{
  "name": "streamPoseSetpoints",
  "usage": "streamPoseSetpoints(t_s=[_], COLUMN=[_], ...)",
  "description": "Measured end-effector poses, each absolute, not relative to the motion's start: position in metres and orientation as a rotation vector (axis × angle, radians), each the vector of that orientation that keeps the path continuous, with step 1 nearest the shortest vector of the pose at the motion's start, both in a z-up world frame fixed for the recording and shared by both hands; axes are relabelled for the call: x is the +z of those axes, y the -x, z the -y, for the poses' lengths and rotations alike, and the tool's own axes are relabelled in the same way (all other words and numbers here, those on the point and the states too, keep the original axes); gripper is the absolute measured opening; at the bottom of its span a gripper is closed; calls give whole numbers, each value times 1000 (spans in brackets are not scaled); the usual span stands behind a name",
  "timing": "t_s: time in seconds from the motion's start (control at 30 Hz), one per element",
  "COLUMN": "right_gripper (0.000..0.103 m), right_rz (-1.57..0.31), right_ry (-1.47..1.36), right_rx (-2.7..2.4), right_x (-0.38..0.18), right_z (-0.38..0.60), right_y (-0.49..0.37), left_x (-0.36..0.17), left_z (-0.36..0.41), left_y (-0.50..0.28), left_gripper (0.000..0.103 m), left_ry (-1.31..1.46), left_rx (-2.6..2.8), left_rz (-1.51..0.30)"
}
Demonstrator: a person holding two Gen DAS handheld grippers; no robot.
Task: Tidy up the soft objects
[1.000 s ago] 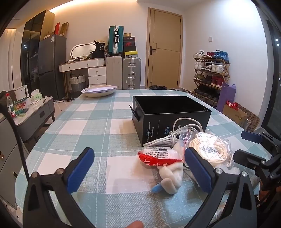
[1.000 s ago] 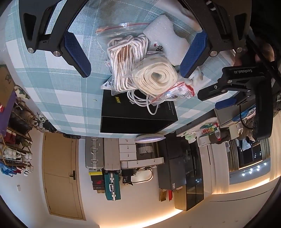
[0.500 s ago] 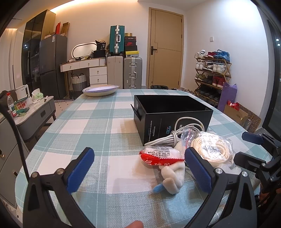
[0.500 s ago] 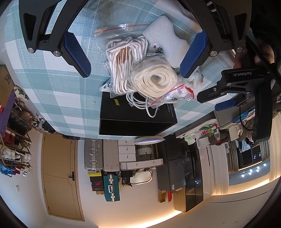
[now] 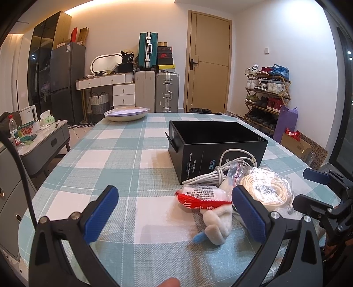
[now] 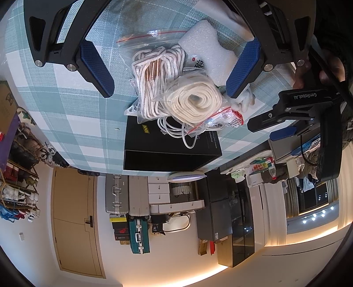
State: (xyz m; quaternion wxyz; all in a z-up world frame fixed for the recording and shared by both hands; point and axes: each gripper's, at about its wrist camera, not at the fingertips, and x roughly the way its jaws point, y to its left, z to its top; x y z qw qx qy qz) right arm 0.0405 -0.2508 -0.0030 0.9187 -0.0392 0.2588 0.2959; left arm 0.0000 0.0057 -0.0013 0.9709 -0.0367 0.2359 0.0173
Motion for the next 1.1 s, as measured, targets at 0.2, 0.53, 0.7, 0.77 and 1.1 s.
streamPoseSetpoints(t_s=[0.2,0.53,0.7,0.77,1.1], right_gripper=[103,103,103,103,103], right_rz=[-535,-535,-537,-540,-561], right_ry=[81,88,86,86,100], right_rx=[611,619,616,619,649], right_x=[-3,-3,-4,-5,-5], right_z=[250,247,247,247,244], right_y=[-40,-39,-40,-40,-38], left_x=[-1,-1,0,1,5], left_z=[-6,-6,-6,-5,-4], left_y=[0,0,1,1,2], left_gripper=[103,103,103,103,103], left_ry=[75,73,71,70,64], left_rx=[36,35,35,33,21], left_rz=[-478,-475,-473,-473,-468])
